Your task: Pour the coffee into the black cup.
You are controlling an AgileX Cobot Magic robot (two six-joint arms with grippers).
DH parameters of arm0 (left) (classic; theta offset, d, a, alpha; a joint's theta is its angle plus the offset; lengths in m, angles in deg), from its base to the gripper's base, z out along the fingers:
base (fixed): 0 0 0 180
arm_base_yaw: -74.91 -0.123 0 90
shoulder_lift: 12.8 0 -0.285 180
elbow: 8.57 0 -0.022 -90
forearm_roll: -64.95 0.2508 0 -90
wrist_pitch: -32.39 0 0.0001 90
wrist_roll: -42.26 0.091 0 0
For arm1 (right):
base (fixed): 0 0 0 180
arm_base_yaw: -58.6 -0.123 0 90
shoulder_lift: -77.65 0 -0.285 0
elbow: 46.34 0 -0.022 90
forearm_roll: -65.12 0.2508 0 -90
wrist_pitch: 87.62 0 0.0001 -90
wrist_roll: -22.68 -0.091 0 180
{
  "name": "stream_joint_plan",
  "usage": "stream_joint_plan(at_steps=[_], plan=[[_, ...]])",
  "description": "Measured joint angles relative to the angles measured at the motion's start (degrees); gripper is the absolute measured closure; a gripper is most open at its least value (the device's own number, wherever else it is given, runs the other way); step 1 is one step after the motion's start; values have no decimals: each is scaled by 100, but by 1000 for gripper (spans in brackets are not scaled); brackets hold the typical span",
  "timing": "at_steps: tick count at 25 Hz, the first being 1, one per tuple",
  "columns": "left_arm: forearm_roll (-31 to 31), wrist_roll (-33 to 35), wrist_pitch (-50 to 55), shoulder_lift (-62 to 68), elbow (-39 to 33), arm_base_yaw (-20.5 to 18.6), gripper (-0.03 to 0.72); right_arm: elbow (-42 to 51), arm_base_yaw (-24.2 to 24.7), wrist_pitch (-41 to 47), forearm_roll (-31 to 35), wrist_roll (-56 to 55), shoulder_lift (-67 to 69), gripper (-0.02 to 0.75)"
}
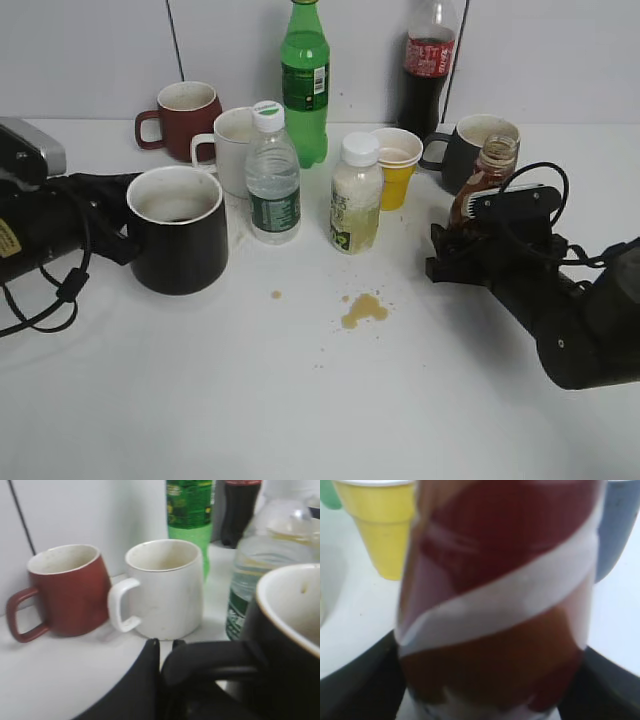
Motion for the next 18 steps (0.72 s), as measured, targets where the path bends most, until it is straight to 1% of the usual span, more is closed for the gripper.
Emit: stream_joint_plan(at_steps=[5,8,9,10,14,18], plan=[[403,0,0,0,0,5,647,-306,0,0,172,0,210,150],[438,-10,0,0,0,86,647,-363,0,5,198,0,216,167],[432,-10,0,0,0,141,647,-368,0,0,198,0,216,185],[432,-10,0,0,0,197,647,-368,0,0,204,-4,216,233],[299,-10,0,0,0,542,647,-369,0,0,242,101,216,234],[32,-10,0,0,0,871,647,-290,0,78,302,546,63,234]])
